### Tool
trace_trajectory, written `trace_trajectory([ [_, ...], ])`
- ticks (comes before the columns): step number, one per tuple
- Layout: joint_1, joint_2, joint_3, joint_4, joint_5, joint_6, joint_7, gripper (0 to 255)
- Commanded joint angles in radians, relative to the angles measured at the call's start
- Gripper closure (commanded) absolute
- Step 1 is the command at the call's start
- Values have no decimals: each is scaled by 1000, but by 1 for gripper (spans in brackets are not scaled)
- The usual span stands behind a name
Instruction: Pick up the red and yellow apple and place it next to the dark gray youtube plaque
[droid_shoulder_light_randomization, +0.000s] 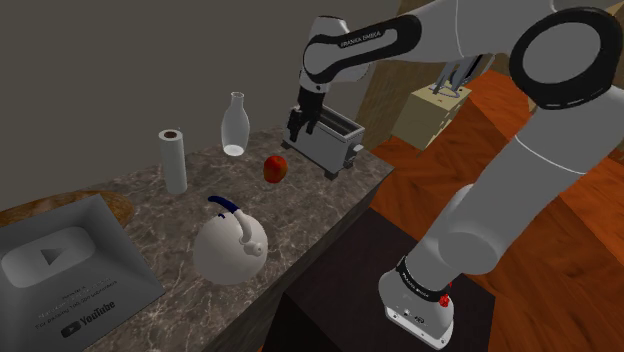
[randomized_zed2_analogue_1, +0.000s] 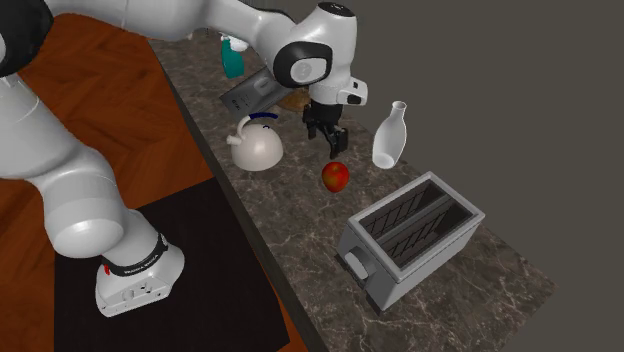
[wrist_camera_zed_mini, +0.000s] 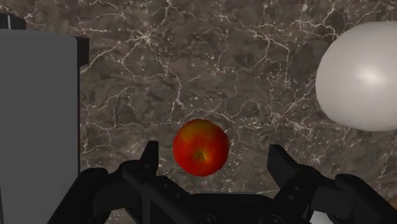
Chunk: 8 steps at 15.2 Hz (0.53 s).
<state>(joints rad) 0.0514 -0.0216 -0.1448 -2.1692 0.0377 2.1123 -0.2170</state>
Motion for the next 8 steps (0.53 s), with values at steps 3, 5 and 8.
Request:
trace_trajectory([
  [3,-1,162,3,108,49,32,-54,0],
  [5,-4,244,10,168,72,41,-77,0],
  [8,-8,312,18,213,90,56,-94,0],
])
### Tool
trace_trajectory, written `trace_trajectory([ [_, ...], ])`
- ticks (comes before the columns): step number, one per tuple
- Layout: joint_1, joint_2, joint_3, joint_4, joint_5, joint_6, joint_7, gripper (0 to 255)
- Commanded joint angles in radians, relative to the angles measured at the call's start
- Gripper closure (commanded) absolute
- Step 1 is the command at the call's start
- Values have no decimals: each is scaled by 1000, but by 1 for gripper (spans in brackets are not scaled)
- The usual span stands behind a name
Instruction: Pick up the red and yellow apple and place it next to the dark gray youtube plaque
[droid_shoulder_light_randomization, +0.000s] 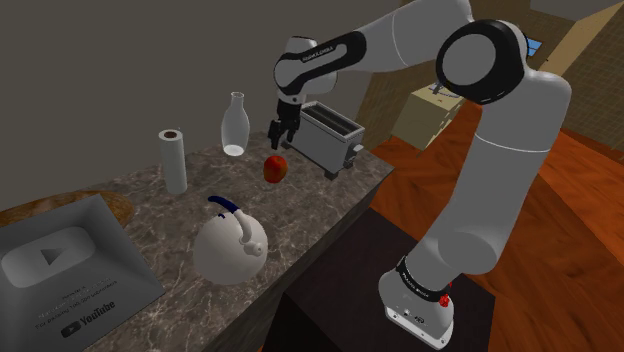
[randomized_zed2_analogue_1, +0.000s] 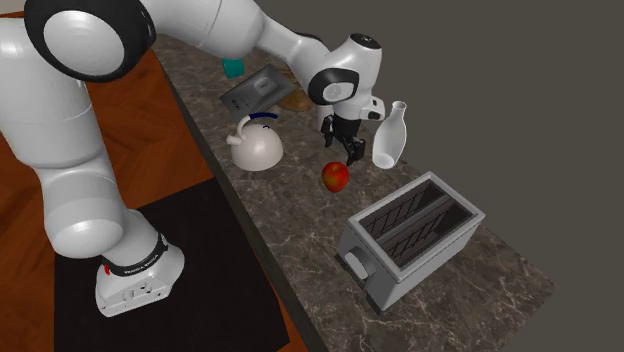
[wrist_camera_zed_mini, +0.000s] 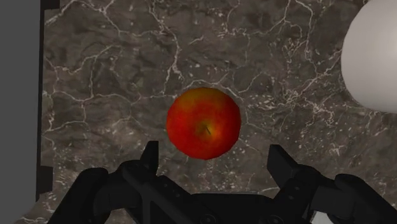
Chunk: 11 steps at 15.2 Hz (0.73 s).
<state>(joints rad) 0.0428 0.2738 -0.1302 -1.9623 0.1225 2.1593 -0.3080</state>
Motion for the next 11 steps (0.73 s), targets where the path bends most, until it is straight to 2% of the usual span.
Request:
trace_trajectory([
  [1,1,23,4,0,7,21,-4,0],
  [7,1,61,9,-27,18,86,-11,0],
  [11,1,61,9,-27,18,86,-11,0],
])
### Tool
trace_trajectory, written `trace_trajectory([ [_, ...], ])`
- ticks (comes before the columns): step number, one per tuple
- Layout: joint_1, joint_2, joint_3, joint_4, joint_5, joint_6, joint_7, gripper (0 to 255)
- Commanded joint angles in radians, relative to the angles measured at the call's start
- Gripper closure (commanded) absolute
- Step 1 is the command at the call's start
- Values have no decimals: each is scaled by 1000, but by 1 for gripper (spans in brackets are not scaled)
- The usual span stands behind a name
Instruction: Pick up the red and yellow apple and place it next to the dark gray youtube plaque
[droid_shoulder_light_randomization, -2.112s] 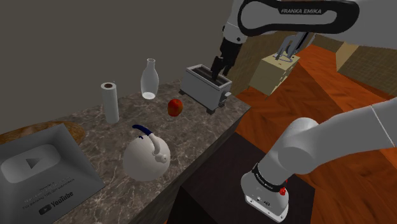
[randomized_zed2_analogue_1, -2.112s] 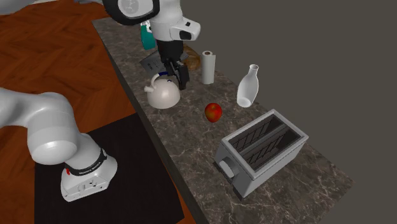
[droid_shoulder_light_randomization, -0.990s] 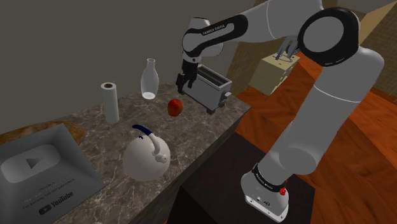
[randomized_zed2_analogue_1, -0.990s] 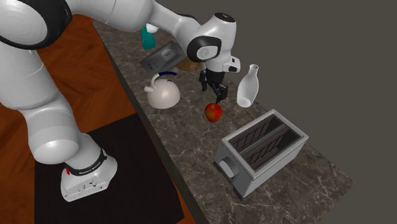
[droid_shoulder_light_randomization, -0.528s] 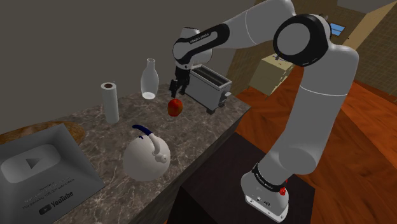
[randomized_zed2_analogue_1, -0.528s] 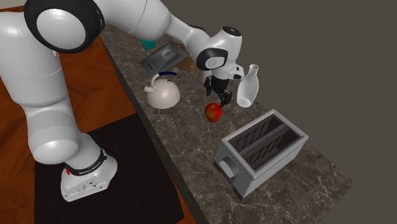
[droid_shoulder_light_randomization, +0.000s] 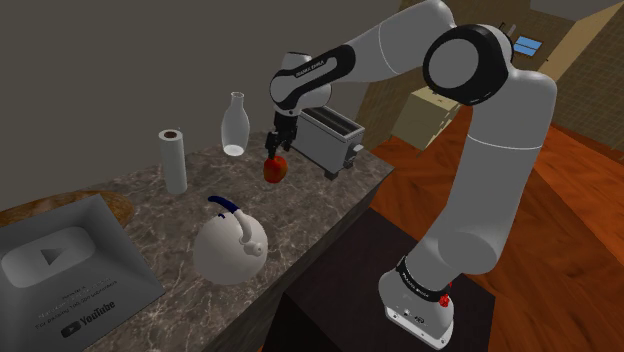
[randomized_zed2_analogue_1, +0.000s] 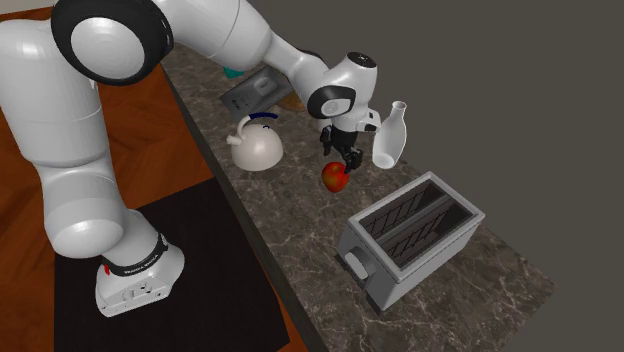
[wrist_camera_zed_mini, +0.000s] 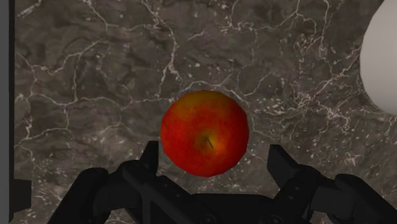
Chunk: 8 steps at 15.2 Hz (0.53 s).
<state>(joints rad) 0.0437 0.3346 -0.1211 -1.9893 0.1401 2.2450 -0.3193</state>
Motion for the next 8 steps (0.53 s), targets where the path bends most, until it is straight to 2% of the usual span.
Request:
trace_trajectory([
  [1,0,0,0,0,0,1,0,0],
  [3,0,0,0,0,0,0,0,0],
  [4,0,0,0,0,0,0,0,255],
  [8,0,0,0,0,0,0,0,255],
])
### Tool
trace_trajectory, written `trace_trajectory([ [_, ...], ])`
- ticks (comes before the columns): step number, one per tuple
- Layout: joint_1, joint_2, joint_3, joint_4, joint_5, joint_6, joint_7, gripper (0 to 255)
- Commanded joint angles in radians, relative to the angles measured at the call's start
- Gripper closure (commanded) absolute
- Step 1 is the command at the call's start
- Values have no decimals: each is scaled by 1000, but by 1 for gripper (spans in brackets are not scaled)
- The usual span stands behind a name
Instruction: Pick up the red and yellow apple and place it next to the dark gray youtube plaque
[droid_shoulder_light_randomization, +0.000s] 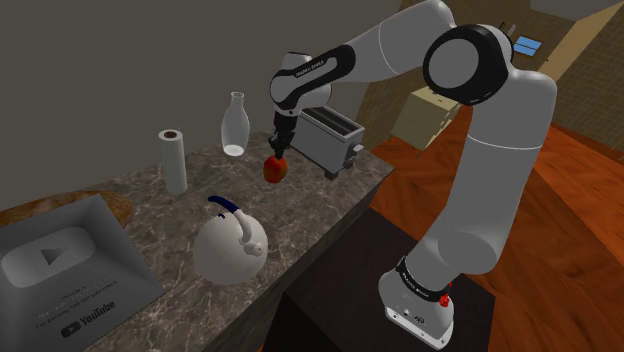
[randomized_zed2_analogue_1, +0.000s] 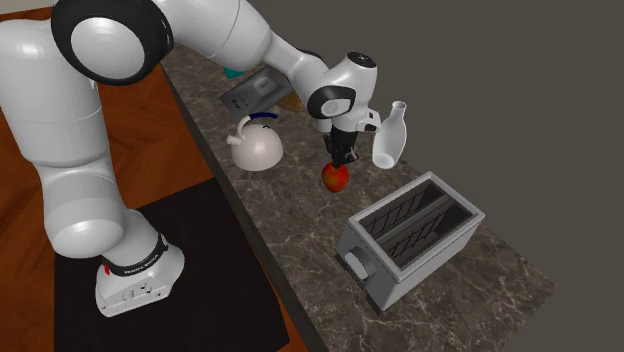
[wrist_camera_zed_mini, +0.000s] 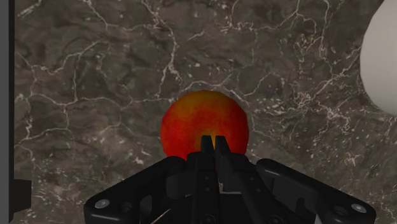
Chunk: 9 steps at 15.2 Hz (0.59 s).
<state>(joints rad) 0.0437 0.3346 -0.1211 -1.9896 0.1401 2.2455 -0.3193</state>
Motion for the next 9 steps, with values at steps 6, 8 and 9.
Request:
trace_trajectory([
  [6,1,-8,-1,3,-2,-11,2,255],
  [8,1,-25,-2,9,-6,-33,6,255],
  [9,2,-32,-3,13,-8,-44,8,255],
])
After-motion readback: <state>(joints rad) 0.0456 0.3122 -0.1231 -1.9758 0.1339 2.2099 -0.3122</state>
